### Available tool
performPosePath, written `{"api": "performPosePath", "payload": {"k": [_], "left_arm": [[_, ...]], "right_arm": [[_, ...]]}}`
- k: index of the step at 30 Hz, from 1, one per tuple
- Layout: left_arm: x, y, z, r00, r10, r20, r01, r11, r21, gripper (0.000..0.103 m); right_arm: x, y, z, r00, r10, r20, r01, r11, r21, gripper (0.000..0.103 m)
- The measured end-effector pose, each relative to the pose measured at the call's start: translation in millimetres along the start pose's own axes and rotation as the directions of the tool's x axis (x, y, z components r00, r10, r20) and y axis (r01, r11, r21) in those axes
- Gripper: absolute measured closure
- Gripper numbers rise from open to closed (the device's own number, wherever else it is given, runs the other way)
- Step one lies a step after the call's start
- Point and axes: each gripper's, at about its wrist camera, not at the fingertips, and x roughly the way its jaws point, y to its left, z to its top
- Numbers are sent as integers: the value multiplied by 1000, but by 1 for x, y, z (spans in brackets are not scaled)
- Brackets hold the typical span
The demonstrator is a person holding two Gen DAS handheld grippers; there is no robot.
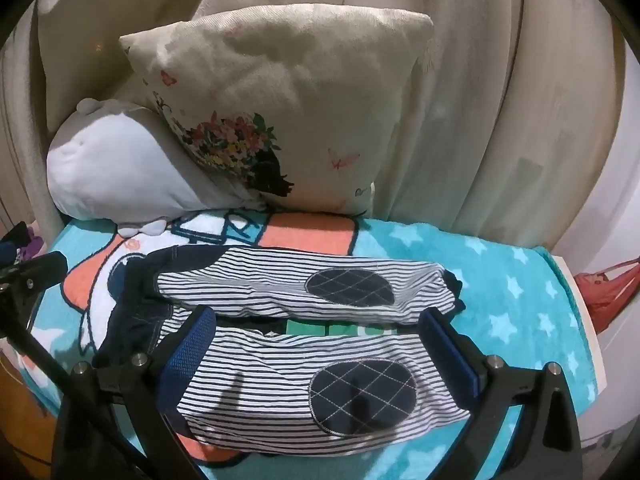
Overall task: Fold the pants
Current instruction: 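Position both grippers over the striped pants legs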
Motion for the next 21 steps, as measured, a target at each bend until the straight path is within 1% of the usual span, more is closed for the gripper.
{"api": "performPosePath", "payload": {"k": [6,10,11,13,21], "left_arm": [[1,3,-2,1000,-3,-4,3,1000,-3,0],[1,8,-3,1000,-7,-5,7,1000,-6,0],[2,2,-2,1000,6,-7,-6,1000,3,0],[3,3,-3,1000,5,-8,-5,1000,1,0],[2,10,-10,1000,2,-8,-2,1000,-5,0]], "right_arm": [[0,-5,-2,1000,-1,-3,1,1000,0,0],[3,-1,-3,1000,1,-7,-1,1000,1,0],[3,0,-3,1000,1,-8,-1,1000,1,0],[5,2,-4,1000,1,-8,-1,1000,2,0],[7,-1,-3,1000,7,-16,-7,1000,8,0]]}}
